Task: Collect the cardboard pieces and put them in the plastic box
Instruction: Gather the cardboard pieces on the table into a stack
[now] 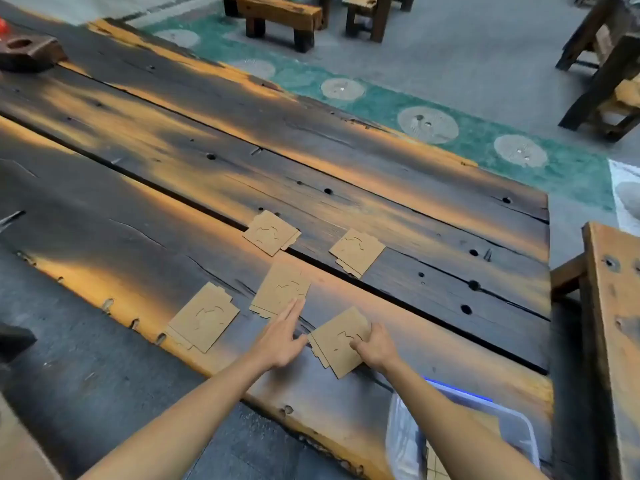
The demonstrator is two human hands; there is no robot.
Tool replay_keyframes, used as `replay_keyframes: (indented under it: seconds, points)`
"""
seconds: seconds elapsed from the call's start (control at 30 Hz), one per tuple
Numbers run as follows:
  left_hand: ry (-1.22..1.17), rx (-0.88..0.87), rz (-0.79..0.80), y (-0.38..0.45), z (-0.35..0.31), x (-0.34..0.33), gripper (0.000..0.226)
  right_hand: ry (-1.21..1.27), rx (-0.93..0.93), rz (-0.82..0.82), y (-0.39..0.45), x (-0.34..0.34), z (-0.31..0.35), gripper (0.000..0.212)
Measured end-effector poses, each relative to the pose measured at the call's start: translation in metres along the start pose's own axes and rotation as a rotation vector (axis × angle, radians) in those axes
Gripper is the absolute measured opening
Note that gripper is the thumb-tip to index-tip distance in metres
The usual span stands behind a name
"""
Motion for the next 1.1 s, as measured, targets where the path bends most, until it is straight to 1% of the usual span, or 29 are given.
replay_keyframes:
  seconds: [0.13,0.23,0.4,0.5,0.63,0.73,0.83,0.93,0.97,1.1]
  points:
    - [-0.038,0.155,0.096,0.007,0.005,-0.024,0.075,0.057,-0.094,0.011,0.007,-0.006,-0.013,0.053]
    - [-0.095,0.211,0.109,0.016,0.002,-0.040,0.069,0.057,-0.116,-0.048,0.005,-0.008,-0.012,0.053]
    - [-0.218,0.333,0.141,0.021,-0.002,-0.061,0.072,0.114,-0.165,-0.093,0.005,-0.012,-0.015,0.061]
    - [-0.342,0.393,0.128,0.020,-0.003,-0.067,0.071,0.165,-0.203,-0.110,0.006,-0.014,-0.018,0.062]
    - [-0.454,0.467,0.106,0.022,0.004,-0.067,0.068,0.236,-0.279,-0.132,0.007,-0.016,-0.021,0.056]
    - [-0.500,0.497,0.071,0.019,0.012,-0.063,0.056,0.249,-0.282,-0.135,0.011,-0.021,-0.026,0.056]
    - [-0.516,0.504,-0.011,0.017,0.022,-0.057,0.045,0.244,-0.269,-0.139,0.018,-0.030,-0.027,0.052]
    - [-0.525,0.496,-0.071,0.015,0.036,-0.047,0.039,0.251,-0.238,-0.150,0.013,-0.031,0.000,0.036]
    - [-0.522,0.488,-0.082,0.014,0.041,-0.043,0.036,0.254,-0.229,-0.159,0.013,-0.032,0.009,0.033]
    - [-0.488,0.457,-0.139,0.012,0.066,-0.020,0.025,0.282,-0.180,-0.139,0.014,-0.047,0.048,0.046]
Point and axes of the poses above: each hand's wrist, its own y-axis towards the middle knuckle, its own x-axis out of the back of the hand, z = x × y, the point moved 4 cm from there along y, towards the middle knuckle, and after that the axes turned 5 degrees about -z, right-handed, at the moved point
